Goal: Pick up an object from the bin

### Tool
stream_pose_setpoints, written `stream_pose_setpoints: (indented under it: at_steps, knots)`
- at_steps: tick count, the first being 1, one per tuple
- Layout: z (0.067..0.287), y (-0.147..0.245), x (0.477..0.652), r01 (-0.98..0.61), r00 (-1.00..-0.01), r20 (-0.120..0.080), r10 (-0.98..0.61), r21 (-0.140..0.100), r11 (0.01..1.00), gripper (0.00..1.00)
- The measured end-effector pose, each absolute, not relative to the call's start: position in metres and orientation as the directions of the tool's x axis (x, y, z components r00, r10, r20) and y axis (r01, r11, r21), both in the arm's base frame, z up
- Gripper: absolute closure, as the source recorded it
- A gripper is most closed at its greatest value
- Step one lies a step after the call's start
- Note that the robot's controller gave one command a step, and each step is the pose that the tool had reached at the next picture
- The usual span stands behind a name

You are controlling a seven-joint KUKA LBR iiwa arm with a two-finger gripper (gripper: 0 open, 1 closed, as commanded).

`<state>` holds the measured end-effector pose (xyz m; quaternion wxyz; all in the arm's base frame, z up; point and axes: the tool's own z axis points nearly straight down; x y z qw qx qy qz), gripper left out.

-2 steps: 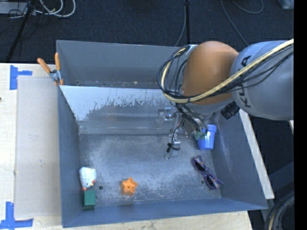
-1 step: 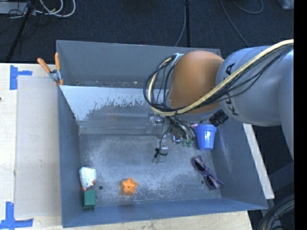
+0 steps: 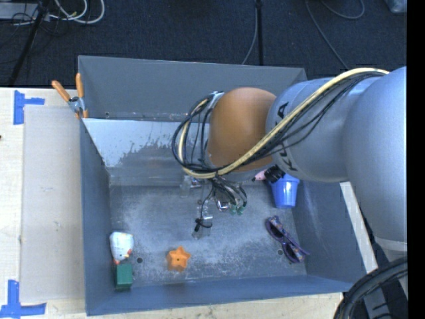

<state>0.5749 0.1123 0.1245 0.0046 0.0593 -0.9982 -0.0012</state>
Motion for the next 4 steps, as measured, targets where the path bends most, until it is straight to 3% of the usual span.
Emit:
stream_pose_setpoints:
  at_steps: [1,2,3,4]
  knots:
    - [0.089,0.101,0.559,-0.425,-0.905,-0.001,-0.425,0.002,0.905,0.00]
    - [0.076,0.115,0.534,-0.447,-0.894,0.007,-0.447,0.002,0.894,0.00]
    - [0.070,0.159,0.525,-0.747,-0.665,-0.002,-0.747,0.002,0.665,1.00]
    - [0.070,0.158,0.525,-0.745,-0.667,-0.002,-0.745,0.003,0.667,0.00]
